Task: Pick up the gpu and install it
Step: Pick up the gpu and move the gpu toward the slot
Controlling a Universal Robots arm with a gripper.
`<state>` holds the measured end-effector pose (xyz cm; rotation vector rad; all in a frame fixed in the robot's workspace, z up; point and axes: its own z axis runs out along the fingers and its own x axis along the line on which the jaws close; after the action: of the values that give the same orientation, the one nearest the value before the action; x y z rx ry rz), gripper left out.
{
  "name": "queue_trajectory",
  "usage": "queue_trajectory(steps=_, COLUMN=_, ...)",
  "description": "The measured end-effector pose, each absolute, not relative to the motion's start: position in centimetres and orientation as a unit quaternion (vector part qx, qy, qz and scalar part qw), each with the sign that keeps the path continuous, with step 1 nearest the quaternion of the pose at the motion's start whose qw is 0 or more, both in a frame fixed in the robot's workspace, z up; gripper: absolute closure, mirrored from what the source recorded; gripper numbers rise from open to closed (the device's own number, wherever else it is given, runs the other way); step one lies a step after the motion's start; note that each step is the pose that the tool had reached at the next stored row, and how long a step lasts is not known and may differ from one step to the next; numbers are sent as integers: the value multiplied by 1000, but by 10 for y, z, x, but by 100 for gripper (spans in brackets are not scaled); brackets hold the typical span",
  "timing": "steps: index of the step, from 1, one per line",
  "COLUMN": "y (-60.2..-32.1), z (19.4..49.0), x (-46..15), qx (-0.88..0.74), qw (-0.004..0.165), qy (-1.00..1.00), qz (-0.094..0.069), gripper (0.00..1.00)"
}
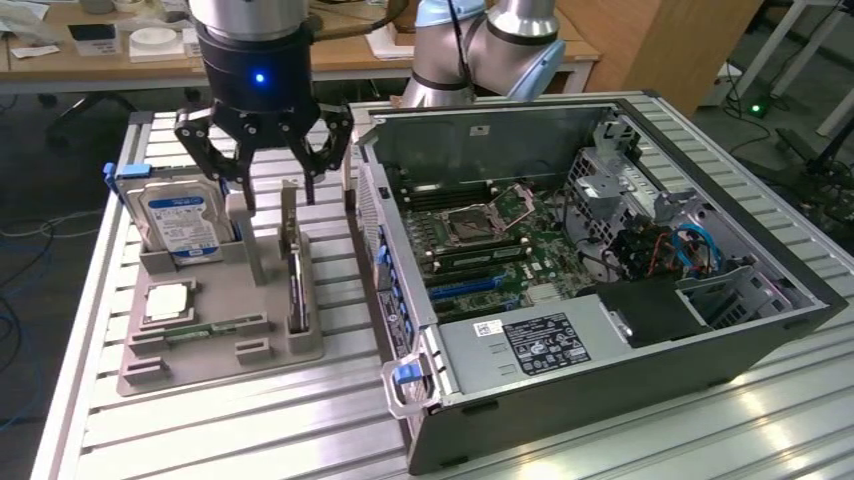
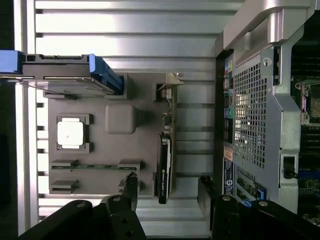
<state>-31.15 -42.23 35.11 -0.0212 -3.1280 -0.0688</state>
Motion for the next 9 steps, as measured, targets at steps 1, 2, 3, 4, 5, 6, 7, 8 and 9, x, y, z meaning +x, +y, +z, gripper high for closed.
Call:
queue_trajectory(steps=1, y=-422, z=349, x=-311, qx=-7, qw=8, qy=-1000, qz=-22, gripper=40)
queue_trajectory(steps=2, y=-421, z=348, x=-310, qx=-7, qw=9, qy=-1000, qz=-22, gripper=40)
queue_trajectory(steps=3, y=-421, z=346, x=-310, qx=-7, qw=9, qy=-1000, qz=-22, gripper=40)
queue_trajectory(steps=4, y=-420, z=345, x=-310, qx=-7, qw=9, qy=-1000, qz=-22, gripper=40)
queue_trajectory(steps=5, y=-419, z=343, x=-310, qx=-7, qw=9, qy=-1000, qz=-22, gripper=40)
queue_trajectory(steps=6, y=-419, z=341, x=-310, qx=-7, qw=9, qy=-1000, qz=-22, gripper=40)
queue_trajectory(steps=7, y=-419, z=339, x=-310, qx=-7, qw=10, qy=-1000, qz=-21, gripper=40)
queue_trajectory(steps=8, y=-419, z=338, x=-310, qx=-7, qw=10, qy=-1000, qz=-21, gripper=40)
queue_trajectory(steps=9, y=-419, z=336, x=-310, qx=-7, qw=9, qy=-1000, qz=-21, gripper=40)
